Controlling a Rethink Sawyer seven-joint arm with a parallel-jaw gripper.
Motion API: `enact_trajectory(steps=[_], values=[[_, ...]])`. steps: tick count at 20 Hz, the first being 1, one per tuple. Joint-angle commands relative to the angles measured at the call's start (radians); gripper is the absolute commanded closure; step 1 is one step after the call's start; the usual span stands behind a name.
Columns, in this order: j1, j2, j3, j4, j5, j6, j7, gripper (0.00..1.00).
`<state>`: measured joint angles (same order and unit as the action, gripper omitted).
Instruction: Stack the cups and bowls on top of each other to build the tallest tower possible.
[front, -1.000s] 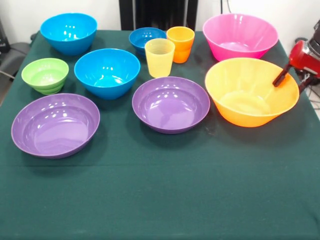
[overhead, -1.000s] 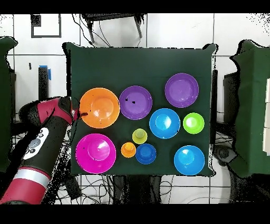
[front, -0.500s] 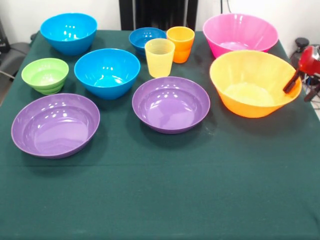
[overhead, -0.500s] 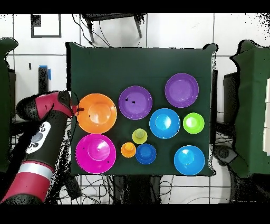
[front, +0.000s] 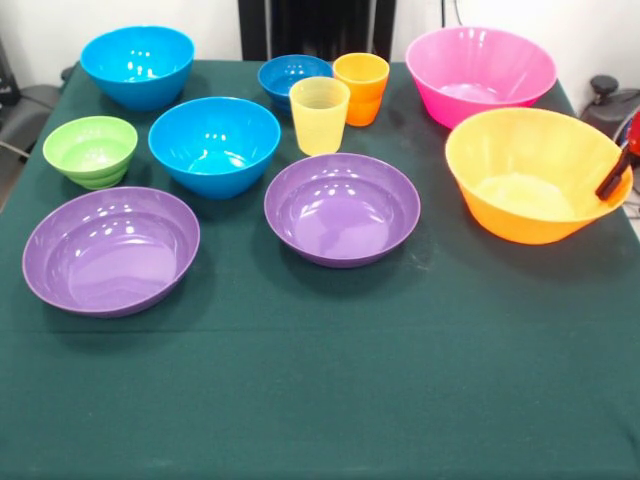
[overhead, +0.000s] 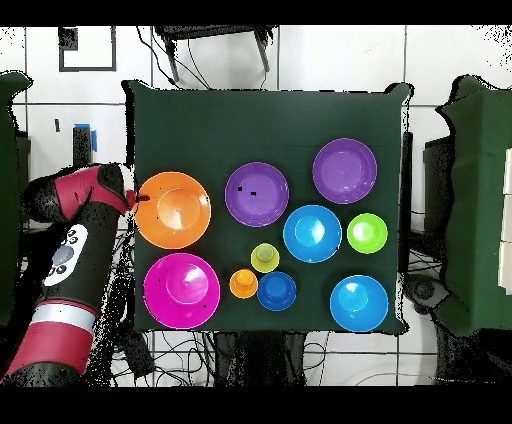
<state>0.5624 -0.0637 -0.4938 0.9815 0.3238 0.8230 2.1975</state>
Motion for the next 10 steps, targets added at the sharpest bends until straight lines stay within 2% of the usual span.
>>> enact_trajectory(steps=[1, 3, 4, 6, 10], values=[[-0.010, 0.038, 0.083, -0.044, -0.019, 0.128, 0.123, 0.00], [-0.012, 0.034, 0.080, -0.036, -0.027, 0.119, 0.115, 0.00], [-0.014, 0.033, 0.079, -0.034, -0.030, 0.114, 0.110, 1.00], [-0.015, 0.023, 0.086, -0.013, -0.030, 0.067, 0.107, 1.00], [-0.019, 0.032, 0.086, -0.030, -0.021, 0.098, 0.120, 1.00]])
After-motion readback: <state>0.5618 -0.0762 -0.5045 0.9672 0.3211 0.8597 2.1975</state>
